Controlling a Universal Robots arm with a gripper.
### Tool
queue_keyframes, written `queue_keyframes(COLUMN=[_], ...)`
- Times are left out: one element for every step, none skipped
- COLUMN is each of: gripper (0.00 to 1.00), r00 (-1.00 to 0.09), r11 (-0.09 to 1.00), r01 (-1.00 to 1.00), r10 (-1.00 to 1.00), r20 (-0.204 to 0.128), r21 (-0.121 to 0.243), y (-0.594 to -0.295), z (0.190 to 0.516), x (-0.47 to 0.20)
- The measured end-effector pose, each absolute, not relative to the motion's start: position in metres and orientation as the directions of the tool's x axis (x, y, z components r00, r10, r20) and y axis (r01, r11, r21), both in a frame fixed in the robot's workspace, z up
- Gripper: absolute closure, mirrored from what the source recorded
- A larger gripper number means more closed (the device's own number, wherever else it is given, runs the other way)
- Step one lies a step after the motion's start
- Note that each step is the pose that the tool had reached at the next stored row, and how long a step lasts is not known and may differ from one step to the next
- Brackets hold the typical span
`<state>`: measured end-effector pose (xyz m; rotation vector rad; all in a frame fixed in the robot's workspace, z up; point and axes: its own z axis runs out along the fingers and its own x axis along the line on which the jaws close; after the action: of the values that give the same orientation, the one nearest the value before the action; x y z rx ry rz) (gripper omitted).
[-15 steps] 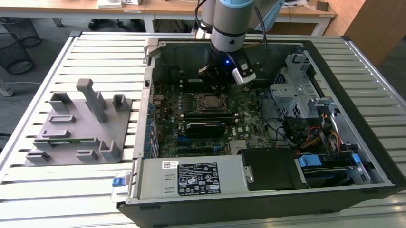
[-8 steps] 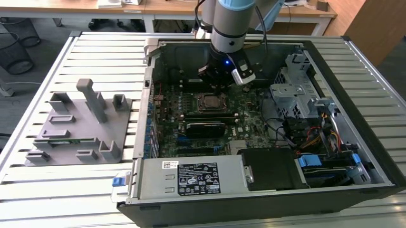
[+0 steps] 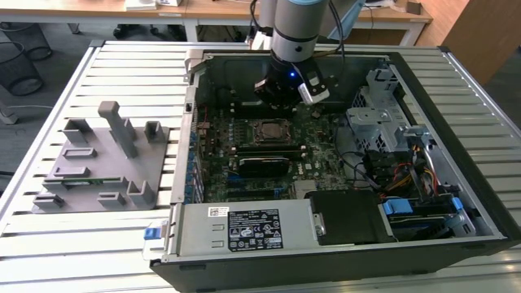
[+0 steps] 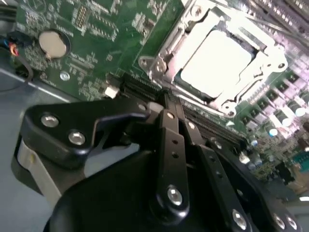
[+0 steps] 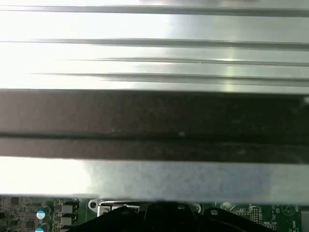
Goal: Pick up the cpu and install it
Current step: 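Install the first cpu locking lever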
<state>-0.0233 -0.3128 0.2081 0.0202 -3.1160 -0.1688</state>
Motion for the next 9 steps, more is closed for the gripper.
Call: queue_keyframes(gripper=[0.89,0.89,0.89,0.89,0.89,0.89,0.89,0.89,0.89], r00=[-1.0,-1.0,-1.0,-1.0,-1.0,-1.0,-1.0,-1.0,-1.0], r11=[0.994,0.994,0.994,0.994,0.994,0.994,0.994,0.994,0.994], r01=[-0.012,-0.012,-0.012,-0.012,-0.012,-0.012,-0.012,-0.012,-0.012], r10=[-0.014,-0.014,-0.014,-0.014,-0.014,-0.014,-0.014,-0.014,-0.014], r20=[0.02,0.02,0.02,0.02,0.02,0.02,0.02,0.02,0.02], r21=[0.108,0.108,0.108,0.108,0.108,0.108,0.108,0.108,0.108], y=[-0.3132,-0.3137,-0.3146,-0.3158,-0.3171,-0.318,-0.3187,-0.3192,-0.3196], z=[0.2082,0.2082,0.2082,0.2082,0.2082,0.2082,0.2082,0.2082,0.2082], x=[-0.0233,-0.0233,-0.0233,-0.0233,-0.0233,-0.0233,-0.0233,-0.0233,-0.0233])
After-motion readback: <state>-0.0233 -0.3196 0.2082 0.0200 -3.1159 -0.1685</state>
